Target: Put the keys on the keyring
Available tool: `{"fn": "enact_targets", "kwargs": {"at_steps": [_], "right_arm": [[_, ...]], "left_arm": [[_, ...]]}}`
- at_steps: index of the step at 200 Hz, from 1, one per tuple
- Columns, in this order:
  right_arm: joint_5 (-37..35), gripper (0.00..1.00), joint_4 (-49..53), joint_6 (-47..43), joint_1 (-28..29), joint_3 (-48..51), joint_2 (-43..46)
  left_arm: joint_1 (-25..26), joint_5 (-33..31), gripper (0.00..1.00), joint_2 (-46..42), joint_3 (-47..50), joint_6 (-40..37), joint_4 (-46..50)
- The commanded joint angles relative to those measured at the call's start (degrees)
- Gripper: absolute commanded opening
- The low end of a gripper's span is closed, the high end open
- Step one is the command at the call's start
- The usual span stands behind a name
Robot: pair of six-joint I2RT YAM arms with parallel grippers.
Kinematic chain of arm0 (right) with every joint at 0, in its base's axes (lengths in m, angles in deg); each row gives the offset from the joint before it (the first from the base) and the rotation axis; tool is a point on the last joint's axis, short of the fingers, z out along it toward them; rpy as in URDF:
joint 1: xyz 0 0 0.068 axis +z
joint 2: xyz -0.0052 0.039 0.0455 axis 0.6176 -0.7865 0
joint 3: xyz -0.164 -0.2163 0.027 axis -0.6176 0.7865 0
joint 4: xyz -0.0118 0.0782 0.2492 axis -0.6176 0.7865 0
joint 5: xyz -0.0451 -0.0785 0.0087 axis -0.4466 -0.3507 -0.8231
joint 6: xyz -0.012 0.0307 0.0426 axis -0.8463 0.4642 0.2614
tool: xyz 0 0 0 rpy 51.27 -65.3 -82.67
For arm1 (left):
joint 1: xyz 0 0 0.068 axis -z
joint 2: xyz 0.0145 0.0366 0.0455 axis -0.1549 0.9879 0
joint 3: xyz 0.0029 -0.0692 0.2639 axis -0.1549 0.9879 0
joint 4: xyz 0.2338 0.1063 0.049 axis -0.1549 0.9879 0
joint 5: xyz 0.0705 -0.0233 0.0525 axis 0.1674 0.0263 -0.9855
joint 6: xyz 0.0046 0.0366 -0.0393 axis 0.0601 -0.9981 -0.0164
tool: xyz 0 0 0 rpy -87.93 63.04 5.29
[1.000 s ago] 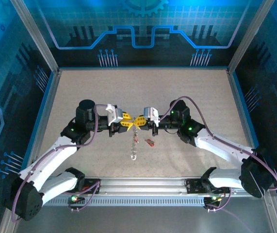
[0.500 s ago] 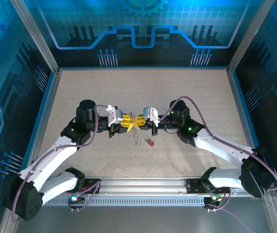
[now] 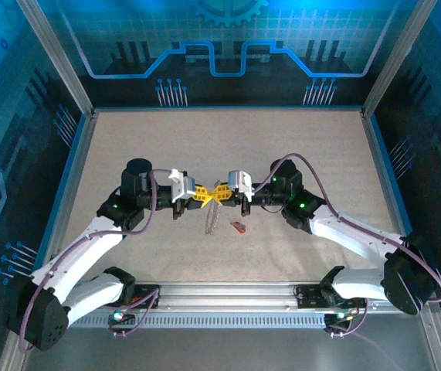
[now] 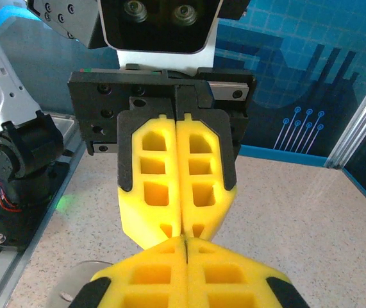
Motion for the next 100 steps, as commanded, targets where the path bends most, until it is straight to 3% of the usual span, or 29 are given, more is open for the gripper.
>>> {"fn": "enact_targets", "kwargs": {"at_steps": [1,27,100], "right_arm": [[-0.5,0.17,0.9,-3.3,1.8,-0.2,1.8],[-4.1,0.28,10.1,-9.1,1.6,-0.8,4.5],[-6.4,0.32,19.2,-13.7,1.6,-2.6,5.6]], "left_arm": [[0.5,-0.5,0.00,-1.2,0.1,-0.8,-1.7],[0.5,-1.5,0.00,-1.9,0.5,-2.2,-1.6],[0.7,-1.2,0.00,-2.0,0.0,-5.3,1.3]]}}
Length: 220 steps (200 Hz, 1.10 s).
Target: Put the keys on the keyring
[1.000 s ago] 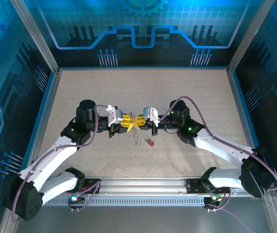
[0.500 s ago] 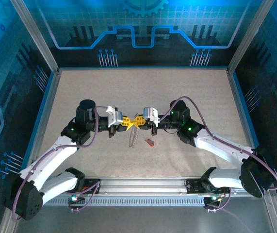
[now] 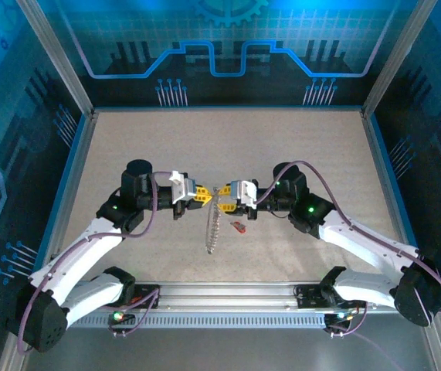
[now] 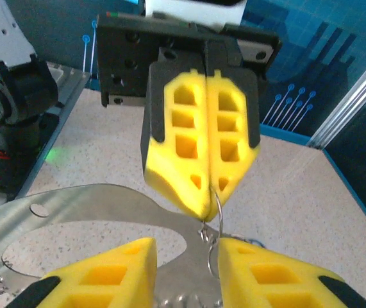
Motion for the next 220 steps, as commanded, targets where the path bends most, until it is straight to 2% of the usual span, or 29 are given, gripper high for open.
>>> {"fn": "enact_targets", "kwargs": {"at_steps": [1,61,104,134,151,164,181,203,220], "right_arm": [[-0.7,0.32,3.6,-1.3,0.7,-2.1,-0.3],[-1.0,0.32,-0.7,2.0,1.1,-2.0,-2.1],[-0.4,0.31,-4.3,4.1,1.7,-1.6,-3.5],[-0.2,0.27,-7.0,5.2,1.7,-0.2,-2.7],[-0.2,0.19,-6.6,5.1,1.7,-0.1,-2.1],[-0.2,0.17,-6.8,5.5,1.7,0.3,-1.8],[-0.5,0.18,-7.0,5.6,1.7,0.5,-2.0],[-2.4,0.27,-8.6,6.8,1.7,1.2,-1.9],[-3.1,0.27,-11.1,7.5,1.7,2.0,-1.6]], "left_arm": [[0.2,0.4,0.00,-1.2,-0.1,-2.9,0.1],[0.8,0.8,0.00,-1.2,-0.2,-4.9,1.5],[0.9,2.0,0.00,-1.2,0.7,-2.8,-1.7],[0.9,3.0,0.00,-1.1,1.6,-1.3,-4.5],[0.9,3.1,0.00,-1.0,1.9,-0.6,-5.6],[0.9,3.5,0.00,-0.8,2.3,0.4,-7.2],[0.9,4.4,0.00,-0.7,2.8,2.3,-9.8],[0.9,4.6,0.00,-0.6,3.7,4.6,-13.5],[0.9,5.1,0.00,-1.0,3.8,5.4,-14.4]]}}
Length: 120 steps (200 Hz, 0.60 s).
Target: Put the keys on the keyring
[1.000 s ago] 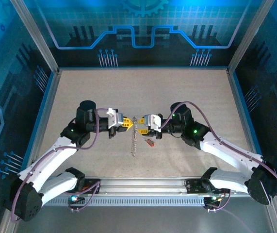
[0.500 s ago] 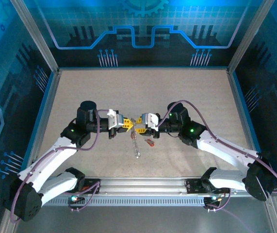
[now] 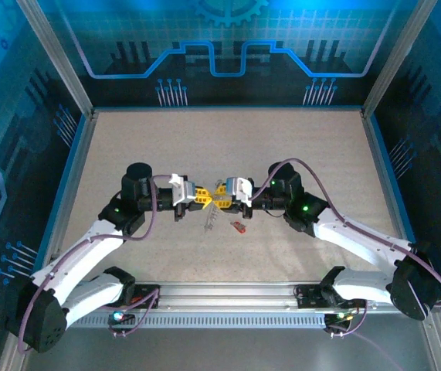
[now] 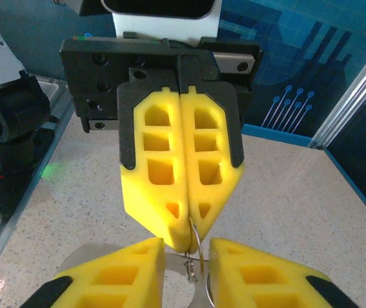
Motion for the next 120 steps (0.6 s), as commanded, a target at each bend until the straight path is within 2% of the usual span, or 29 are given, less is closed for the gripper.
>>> {"fn": "enact_targets", "kwargs": {"at_steps": [1,43,60,73,120], "right_arm": [[-1.8,0.27,-4.1,1.7,0.6,1.6,1.2],[-2.5,0.23,-6.2,2.7,0.5,3.6,2.5],[-2.8,0.16,-7.2,3.5,0.5,4.4,3.1],[-2.4,0.14,-9.0,4.1,0.5,5.2,3.3],[-1.5,0.18,-11.3,4.0,0.5,5.9,4.2]], "left_arm": [[0.4,3.9,0.00,-0.8,0.4,2.6,-6.1],[0.4,4.4,0.00,-0.7,1.4,5.6,-10.8],[0.4,4.3,0.00,-0.5,1.8,6.0,-12.0],[0.4,4.8,0.00,-0.1,1.9,6.2,-12.5],[0.4,5.3,0.00,0.6,1.8,6.2,-12.6]]}}
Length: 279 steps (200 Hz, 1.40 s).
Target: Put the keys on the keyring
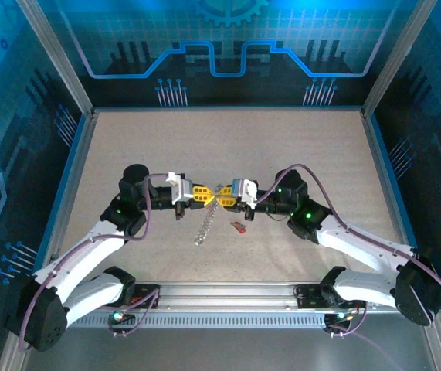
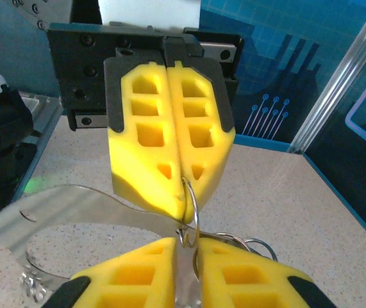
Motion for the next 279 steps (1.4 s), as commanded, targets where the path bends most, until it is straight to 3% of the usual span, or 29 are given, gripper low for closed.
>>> {"fn": "enact_targets", "kwargs": {"at_steps": [1,27,71,85,119,142,217,250,279], "right_arm": [[0.7,0.18,-3.5,0.6,0.5,0.6,1.3],[1.0,0.17,-3.6,0.8,0.5,0.5,1.1],[1.5,0.01,-3.3,0.8,0.6,0.2,0.1],[1.3,0.00,-2.6,0.2,0.6,0.0,0.2],[-0.3,0.00,2.9,-2.4,0.7,-1.3,1.1],[-2.8,0.00,11.8,-5.1,1.0,-4.2,1.0],[-5.2,0.00,21.1,-7.9,2.0,-9.0,-1.1],[-5.1,0.00,21.5,-7.9,2.4,-9.1,-1.5],[-3.3,0.00,19.8,-8.0,2.4,-7.8,-0.5]], "left_arm": [[0.4,2.7,0.00,0.1,0.4,0.5,-3.4],[0.5,2.5,0.00,0.2,0.5,0.3,-3.4],[0.4,2.6,0.00,0.8,0.4,0.5,-3.5],[0.6,2.4,0.00,0.9,0.2,0.3,-2.9],[0.6,1.6,0.18,1.0,-2.0,-4.5,5.5],[0.7,0.6,0.21,1.4,-3.1,-8.0,10.4],[2.3,-1.0,0.19,3.4,-4.6,-12.0,15.8],[2.9,-2.4,0.02,3.3,-5.0,-13.1,17.3],[3.2,-4.4,0.00,3.2,-5.5,-15.7,20.1]]}}
